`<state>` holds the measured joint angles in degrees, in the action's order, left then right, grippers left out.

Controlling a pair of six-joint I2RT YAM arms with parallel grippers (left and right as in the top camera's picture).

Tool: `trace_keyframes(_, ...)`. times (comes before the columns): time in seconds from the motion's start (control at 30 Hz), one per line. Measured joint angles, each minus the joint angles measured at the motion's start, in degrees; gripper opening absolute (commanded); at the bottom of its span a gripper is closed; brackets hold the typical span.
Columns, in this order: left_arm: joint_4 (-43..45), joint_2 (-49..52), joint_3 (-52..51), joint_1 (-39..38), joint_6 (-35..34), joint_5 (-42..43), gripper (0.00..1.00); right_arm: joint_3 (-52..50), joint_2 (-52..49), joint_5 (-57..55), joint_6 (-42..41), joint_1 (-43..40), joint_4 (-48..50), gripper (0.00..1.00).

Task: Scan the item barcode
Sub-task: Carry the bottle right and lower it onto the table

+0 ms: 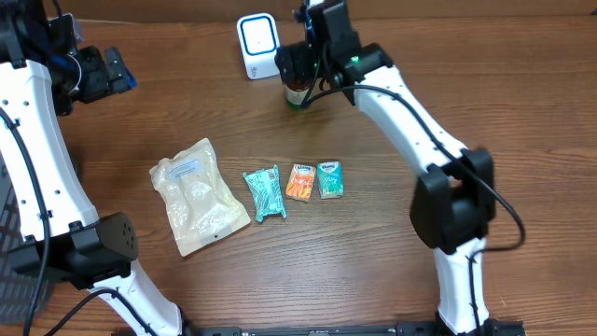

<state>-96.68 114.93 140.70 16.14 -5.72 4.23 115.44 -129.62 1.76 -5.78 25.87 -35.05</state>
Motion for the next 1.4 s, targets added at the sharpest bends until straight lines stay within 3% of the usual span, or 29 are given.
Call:
trace_keyframes(0.27,0.00,0.00,0.00,0.00,0.00,-0.02,1.00,-0.44,-8.09,-0.70,0.00,0.00,1.51,1.00)
trace_keyframes(0.37,0.00,0.00,0.00,0.00,0.00,-0.02,1.00,-0.44,-8.15,-0.70,0.07,0.00,2.51,0.90)
trace_keyframes(0.5,0.02,0.00,0.00,0.00,0.00,-0.02,0.99,-0.44,-8.15,-0.59,0.59,0.00,2.89,0.59)
trace_keyframes(0.83,0.00,0.00,0.00,0.00,0.00,-0.02,0.99,-0.37,-7.69,-1.16,0.33,0.00,1.90,0.51)
trace_keyframes(1.1,0.02,0.00,0.00,0.00,0.00,-0.02,0.99,-0.70,-0.87,-3.67,-0.09,-0.52,-10.69,0.49)
trace_keyframes(1.4,0.00,0.00,0.00,0.00,0.00,0.00,1.00,-0.28,14.16,-12.59,-7.89,-8.83,-37.31,0.45)
